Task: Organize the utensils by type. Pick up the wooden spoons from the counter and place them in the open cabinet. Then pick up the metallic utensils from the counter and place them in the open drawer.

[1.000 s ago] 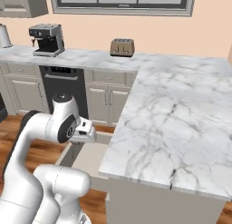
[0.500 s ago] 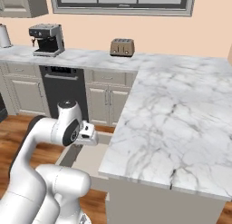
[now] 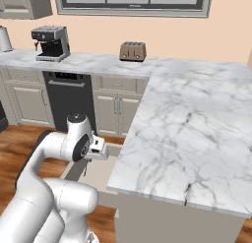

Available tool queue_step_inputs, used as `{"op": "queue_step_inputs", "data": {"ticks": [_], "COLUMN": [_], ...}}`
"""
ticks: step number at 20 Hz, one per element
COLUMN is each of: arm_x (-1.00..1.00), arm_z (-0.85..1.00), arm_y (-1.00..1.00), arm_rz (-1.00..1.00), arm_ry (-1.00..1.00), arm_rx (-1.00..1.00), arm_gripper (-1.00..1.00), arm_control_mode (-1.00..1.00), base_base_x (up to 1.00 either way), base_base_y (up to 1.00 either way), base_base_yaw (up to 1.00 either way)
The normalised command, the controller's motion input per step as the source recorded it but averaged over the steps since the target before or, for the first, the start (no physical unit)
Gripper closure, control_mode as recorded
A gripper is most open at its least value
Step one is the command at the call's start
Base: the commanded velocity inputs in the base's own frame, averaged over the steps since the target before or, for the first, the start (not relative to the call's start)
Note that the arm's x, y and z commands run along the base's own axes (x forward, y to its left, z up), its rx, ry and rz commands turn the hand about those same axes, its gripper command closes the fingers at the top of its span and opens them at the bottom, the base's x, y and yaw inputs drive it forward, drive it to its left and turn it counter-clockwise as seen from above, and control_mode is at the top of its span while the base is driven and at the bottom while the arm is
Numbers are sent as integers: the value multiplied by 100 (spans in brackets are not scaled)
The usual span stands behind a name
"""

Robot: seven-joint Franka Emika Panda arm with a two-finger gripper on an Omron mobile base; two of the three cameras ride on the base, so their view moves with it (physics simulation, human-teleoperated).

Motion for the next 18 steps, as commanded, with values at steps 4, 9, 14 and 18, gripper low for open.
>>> {"op": "queue_step_inputs", "data": {"ticks": [4, 9, 14, 18], "arm_x": [33, 18, 11, 10], "arm_z": [-11, -24, -29, -22], "arm_y": [3, 8, 6, 1], "arm_rz": [0, 0, 0, 0], "arm_ry": [11, 12, 4, 0], "arm_rx": [0, 1, 0, 0], "arm_gripper": [100, 100, 100, 100], "arm_control_mode": [-100, -100, -100, -100], "base_base_x": [0, 0, 0, 0], "base_base_y": [0, 0, 0, 0], "base_base_yaw": [0, 0, 0, 0]}}
